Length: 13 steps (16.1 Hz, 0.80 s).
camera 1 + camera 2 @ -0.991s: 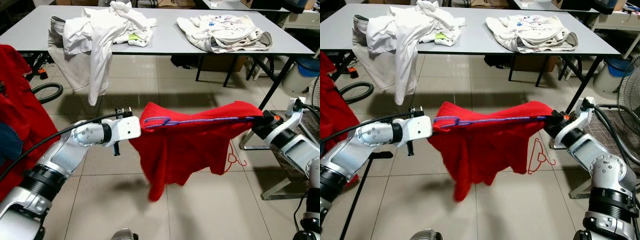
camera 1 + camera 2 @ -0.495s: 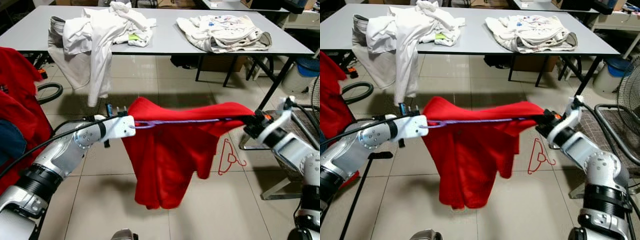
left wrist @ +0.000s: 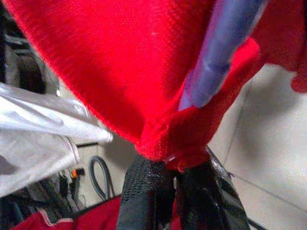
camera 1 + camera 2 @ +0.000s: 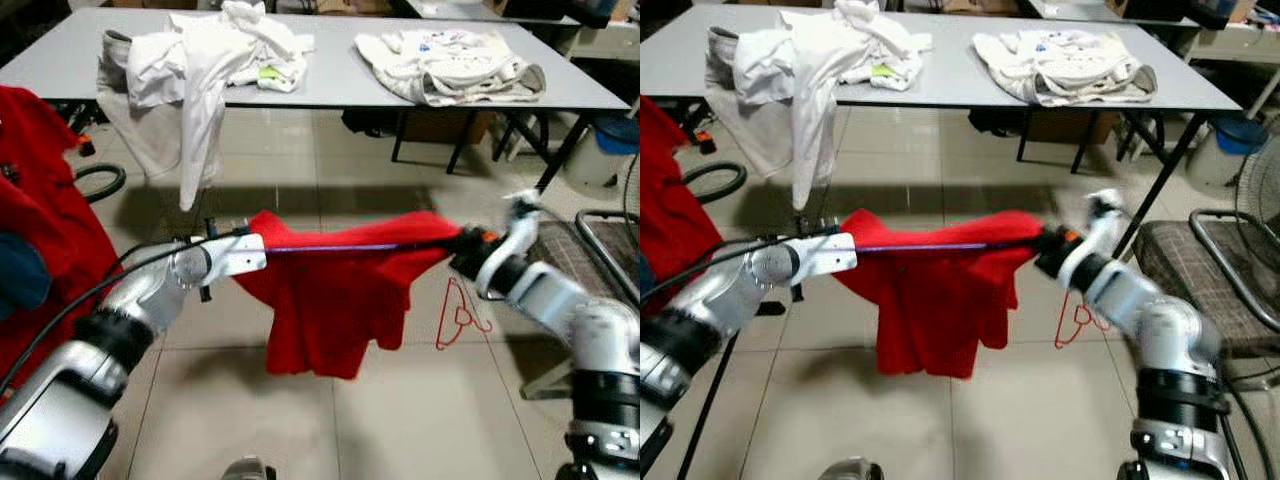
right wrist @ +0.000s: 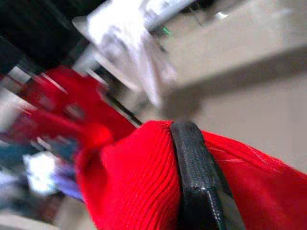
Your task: Hang hanger
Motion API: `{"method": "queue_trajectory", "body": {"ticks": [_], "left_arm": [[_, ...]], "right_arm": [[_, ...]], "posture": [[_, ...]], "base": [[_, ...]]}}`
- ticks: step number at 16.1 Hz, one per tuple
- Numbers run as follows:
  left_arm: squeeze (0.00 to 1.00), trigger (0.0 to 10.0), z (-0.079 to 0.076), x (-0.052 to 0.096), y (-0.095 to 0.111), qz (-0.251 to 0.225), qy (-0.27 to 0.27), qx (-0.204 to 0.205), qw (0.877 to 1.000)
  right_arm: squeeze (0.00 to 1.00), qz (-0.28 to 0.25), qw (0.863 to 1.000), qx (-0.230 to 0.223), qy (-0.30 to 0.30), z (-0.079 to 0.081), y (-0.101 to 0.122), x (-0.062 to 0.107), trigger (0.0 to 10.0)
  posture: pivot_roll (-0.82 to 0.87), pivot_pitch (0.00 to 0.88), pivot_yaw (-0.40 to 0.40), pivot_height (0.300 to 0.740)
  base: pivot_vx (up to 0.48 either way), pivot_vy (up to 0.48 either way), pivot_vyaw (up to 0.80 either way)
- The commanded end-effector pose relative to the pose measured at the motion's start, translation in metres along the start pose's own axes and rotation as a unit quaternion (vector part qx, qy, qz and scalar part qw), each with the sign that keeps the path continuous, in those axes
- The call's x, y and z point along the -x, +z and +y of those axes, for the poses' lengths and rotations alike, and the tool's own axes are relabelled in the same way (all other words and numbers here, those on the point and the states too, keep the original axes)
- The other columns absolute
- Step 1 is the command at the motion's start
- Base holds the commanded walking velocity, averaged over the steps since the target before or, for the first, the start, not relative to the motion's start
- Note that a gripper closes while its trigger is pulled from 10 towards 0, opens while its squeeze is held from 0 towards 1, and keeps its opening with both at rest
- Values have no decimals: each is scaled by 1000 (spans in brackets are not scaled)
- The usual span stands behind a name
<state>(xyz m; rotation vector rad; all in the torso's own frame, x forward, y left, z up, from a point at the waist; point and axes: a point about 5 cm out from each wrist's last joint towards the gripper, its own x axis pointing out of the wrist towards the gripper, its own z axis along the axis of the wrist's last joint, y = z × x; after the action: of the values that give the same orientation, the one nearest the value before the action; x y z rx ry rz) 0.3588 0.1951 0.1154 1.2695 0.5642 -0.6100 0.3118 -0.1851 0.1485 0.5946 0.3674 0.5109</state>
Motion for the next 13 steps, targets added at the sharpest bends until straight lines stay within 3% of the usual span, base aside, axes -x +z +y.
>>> {"method": "queue_trajectory", "body": {"ticks": [1,4,6,8,9,12,13], "left_arm": [[0,0,-10,-2,-33,93,-36,10,995],[0,0,-16,-13,-18,91,-69,-22,993],[0,0,-18,-15,-16,96,-84,-39,991],[0,0,-28,-16,-28,121,-117,-63,984],[0,0,-34,-17,-30,127,-132,-77,980],[0,0,-49,-22,-25,129,-163,-79,975],[0,0,-52,-24,-23,124,-166,-58,977]], "right_arm": [[0,-31,997,52,-47,-6,14,7,0],[0,-16,992,92,-88,-5,5,-11,0],[0,-25,990,92,-108,-12,9,-10,0],[0,25,964,226,-138,-20,8,-4,0],[0,31,961,239,-135,-18,7,-7,0],[0,56,932,338,-120,1,-4,-28,0],[0,39,950,295,-91,15,-9,-37,0]], "posture": [[32,38,-40,740],[33,42,-37,740],[33,43,-33,740],[31,45,-30,740],[31,46,-32,740],[31,46,-31,740],[32,44,-32,740]], "base": [[0,0,0],[0,0,0],[0,0,0],[0,0,0],[0,0,0],[0,0,0],[0,0,0]]}}
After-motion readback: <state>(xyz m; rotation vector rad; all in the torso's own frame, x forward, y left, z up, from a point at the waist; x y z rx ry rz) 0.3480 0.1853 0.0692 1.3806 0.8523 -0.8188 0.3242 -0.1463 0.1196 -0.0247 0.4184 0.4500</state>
